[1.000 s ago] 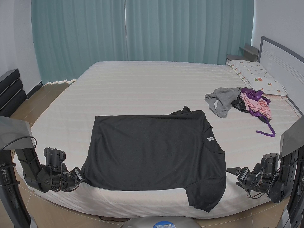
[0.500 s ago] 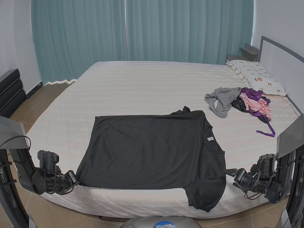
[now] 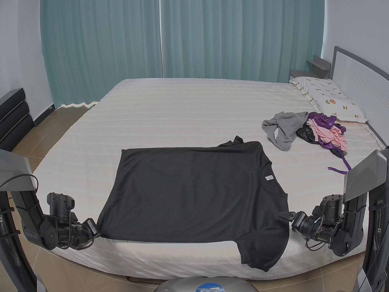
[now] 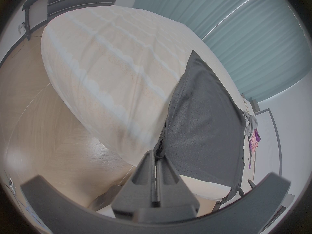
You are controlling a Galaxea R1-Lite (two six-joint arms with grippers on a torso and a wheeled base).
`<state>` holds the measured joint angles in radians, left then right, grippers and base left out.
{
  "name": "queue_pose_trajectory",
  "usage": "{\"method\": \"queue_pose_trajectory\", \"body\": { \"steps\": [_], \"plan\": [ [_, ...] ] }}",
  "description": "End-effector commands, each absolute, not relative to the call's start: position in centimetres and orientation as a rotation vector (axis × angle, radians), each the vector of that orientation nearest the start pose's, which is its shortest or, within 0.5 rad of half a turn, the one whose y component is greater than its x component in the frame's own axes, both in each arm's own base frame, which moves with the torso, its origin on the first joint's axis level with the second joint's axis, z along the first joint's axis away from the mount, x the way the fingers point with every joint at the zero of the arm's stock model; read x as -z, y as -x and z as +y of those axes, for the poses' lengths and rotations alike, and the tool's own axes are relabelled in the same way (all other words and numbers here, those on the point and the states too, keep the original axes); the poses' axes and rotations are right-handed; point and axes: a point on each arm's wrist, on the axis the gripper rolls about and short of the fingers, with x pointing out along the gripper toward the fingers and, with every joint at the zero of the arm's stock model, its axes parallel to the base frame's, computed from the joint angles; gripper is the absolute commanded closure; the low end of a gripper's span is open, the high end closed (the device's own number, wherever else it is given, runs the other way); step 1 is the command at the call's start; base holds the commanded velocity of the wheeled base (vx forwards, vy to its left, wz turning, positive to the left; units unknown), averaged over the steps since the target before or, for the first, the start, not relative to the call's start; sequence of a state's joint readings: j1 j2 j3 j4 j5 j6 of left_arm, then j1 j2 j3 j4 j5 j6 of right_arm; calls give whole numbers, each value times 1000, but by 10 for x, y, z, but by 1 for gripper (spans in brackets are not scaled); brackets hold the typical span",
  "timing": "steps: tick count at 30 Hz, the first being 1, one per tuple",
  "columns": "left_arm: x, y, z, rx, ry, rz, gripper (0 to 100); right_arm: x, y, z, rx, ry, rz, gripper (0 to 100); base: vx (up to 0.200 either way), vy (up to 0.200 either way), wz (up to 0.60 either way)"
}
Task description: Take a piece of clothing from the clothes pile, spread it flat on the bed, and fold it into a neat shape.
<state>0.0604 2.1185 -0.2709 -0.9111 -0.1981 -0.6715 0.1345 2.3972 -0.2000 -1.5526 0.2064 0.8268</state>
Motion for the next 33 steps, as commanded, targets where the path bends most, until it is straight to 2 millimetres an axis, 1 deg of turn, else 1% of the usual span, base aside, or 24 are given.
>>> {"method": "queue_pose_trajectory", "body": {
  "steps": [1, 2, 8, 9, 11, 12, 13, 17, 33],
  "plan": [
    [15, -241, 10, -189, 740, 944, 100, 49, -268, 41, -52, -808, 730, 0, 0, 0, 0],
    [14, -241, 10, -189, 740, 942, 100, 50, -271, 41, -52, -808, 730, 100, 0, 0, 0],
    [15, -241, 10, -189, 739, 944, 100, 48, -288, 42, -52, -808, 702, 100, 0, 0, 0],
    [15, -241, 10, -189, 739, 944, 100, 48, -288, 42, -52, -808, 702, 100, 0, 0, 0],
    [15, -241, 9, -186, 735, 945, 100, 45, -298, 42, -47, -806, 663, 100, 0, 0, 0],
    [15, -241, 9, -186, 735, 945, 100, 45, -298, 42, -47, -806, 663, 100, 0, 0, 0],
    [15, -241, 9, -186, 735, 945, 100, 44, -304, 41, -46, -806, 643, 100, 0, 0, 0],
    [15, -241, 9, -186, 739, 945, 100, 40, -315, 43, -58, -806, 619, 100, 0, 0, 0],
    [16, -242, 8, -184, 742, 952, 100, 38, -353, 47, -57, -757, 655, 100, 0, 0, 0]
  ]
}}
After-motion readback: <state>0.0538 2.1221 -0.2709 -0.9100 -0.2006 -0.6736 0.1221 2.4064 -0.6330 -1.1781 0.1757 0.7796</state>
